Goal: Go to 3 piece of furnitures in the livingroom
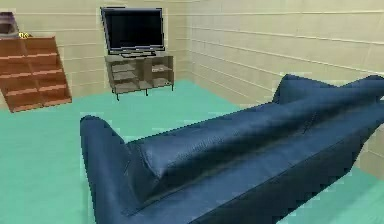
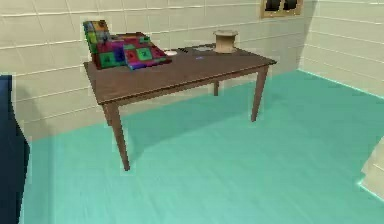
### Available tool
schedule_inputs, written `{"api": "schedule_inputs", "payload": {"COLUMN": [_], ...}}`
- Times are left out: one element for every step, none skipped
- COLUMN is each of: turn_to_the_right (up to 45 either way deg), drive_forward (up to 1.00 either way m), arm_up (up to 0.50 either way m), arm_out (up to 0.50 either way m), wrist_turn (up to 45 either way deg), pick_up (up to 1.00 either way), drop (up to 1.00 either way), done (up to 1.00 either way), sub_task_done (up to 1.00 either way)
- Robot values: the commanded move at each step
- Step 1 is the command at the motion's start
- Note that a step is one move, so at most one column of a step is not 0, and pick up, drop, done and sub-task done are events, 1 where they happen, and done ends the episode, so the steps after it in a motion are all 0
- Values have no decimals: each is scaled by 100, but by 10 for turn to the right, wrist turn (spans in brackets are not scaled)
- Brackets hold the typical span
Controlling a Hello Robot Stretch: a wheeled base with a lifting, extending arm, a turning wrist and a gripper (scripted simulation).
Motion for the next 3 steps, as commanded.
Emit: {"api": "schedule_inputs", "payload": {"turn_to_the_right": [450,450,450], "drive_forward": [0,0,0], "arm_up": [0,0,0], "arm_out": [0,0,0], "wrist_turn": [0,0,0], "pick_up": [0,0,0], "drop": [0,0,0], "done": [0,0,0], "sub_task_done": [0,0,0]}}
